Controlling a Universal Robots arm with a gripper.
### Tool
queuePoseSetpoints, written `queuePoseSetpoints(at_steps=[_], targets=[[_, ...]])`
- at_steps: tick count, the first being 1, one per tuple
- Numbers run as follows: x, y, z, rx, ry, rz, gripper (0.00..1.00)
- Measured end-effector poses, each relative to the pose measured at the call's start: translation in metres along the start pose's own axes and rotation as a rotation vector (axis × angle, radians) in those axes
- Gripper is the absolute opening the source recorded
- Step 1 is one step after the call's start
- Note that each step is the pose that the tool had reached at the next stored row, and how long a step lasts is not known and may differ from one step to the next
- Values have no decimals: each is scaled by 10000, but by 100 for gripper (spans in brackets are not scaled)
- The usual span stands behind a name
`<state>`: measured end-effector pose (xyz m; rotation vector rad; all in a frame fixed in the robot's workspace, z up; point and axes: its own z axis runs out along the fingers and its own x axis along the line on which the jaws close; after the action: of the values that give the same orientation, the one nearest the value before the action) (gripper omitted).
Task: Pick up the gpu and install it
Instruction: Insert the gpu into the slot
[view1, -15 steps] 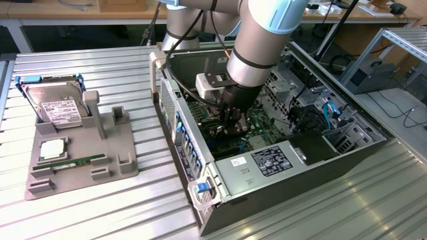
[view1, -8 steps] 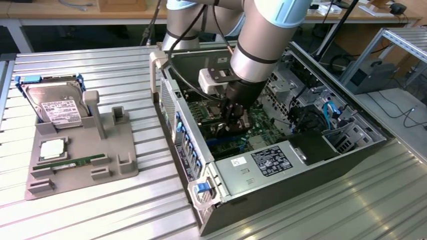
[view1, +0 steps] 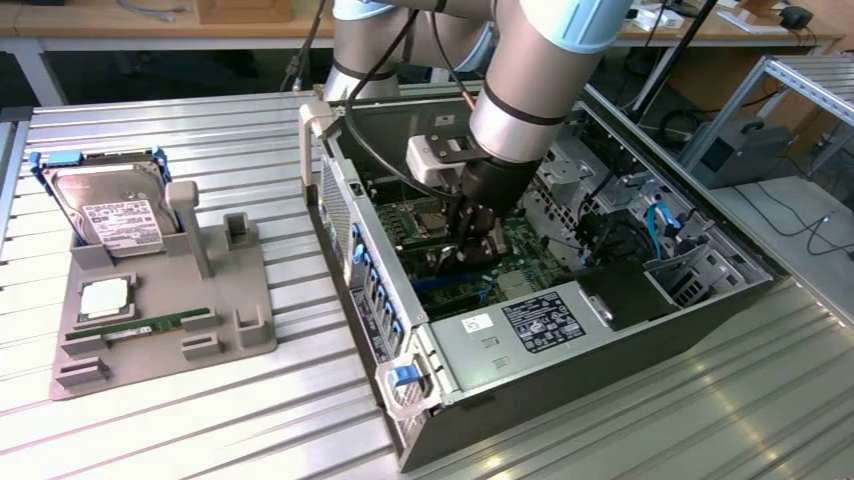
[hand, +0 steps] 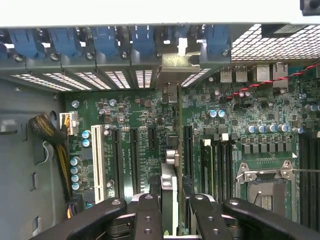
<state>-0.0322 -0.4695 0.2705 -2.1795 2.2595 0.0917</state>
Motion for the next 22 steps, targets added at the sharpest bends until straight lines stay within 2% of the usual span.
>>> queuePoseSetpoints(at_steps=[1, 3, 5, 9, 10, 14, 18, 22], targets=[[-4, -2, 0, 3, 73, 1, 27], [-11, -38, -1, -31, 86, 1, 27], [-14, -44, -2, -35, 107, -3, 27], [-27, -44, -11, -26, 360, -7, 27], [-35, -44, -11, -25, 395, -9, 27], [-50, -43, -57, -24, 396, -15, 27], [-152, -42, -53, -33, 398, -15, 27], [-169, -28, -47, -33, 399, -16, 27]])
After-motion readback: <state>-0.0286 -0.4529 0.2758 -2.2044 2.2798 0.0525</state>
